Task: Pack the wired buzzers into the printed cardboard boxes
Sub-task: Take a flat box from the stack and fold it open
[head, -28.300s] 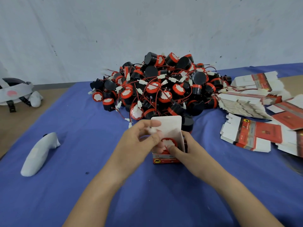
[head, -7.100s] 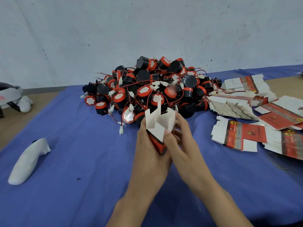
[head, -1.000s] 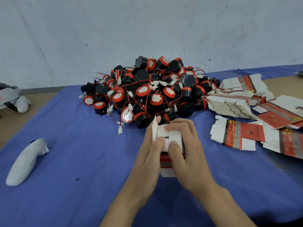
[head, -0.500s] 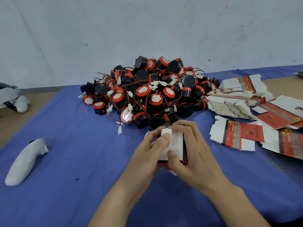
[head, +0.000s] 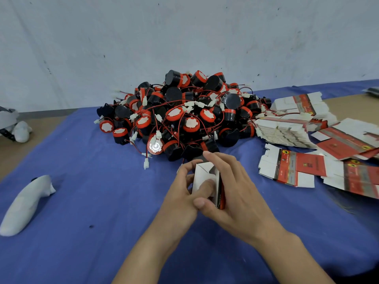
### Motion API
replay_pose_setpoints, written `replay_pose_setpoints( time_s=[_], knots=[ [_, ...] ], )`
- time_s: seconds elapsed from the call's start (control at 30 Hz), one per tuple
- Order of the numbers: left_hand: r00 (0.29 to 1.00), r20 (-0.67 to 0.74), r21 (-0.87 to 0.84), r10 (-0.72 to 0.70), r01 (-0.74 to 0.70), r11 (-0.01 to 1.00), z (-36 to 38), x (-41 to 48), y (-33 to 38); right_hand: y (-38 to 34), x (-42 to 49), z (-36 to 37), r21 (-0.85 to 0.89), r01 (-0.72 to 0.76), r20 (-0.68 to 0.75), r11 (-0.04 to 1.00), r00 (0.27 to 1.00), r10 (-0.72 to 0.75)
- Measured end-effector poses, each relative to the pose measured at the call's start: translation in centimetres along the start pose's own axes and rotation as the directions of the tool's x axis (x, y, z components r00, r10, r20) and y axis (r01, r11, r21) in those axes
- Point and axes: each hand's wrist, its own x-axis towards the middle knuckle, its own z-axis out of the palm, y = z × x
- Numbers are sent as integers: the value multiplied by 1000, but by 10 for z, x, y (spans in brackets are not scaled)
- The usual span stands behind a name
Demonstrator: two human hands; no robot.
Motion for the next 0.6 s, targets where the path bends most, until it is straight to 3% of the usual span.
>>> replay_pose_setpoints(
  time_s=[0.3,0.5,0.6],
  knots=[
    [989,86,-274,-119,139,952,1,0,10,2,0,-2,19,34,-83,999,996,-32],
    [988,92,-285,-121,142,948,1,-2,13,3,-1,-5,9,36,-107,999,994,-35],
    [975,190,-283,-114,166,945,0,-3,15,5,-1,-6,23,51,-129,998,990,-47]
  ],
)
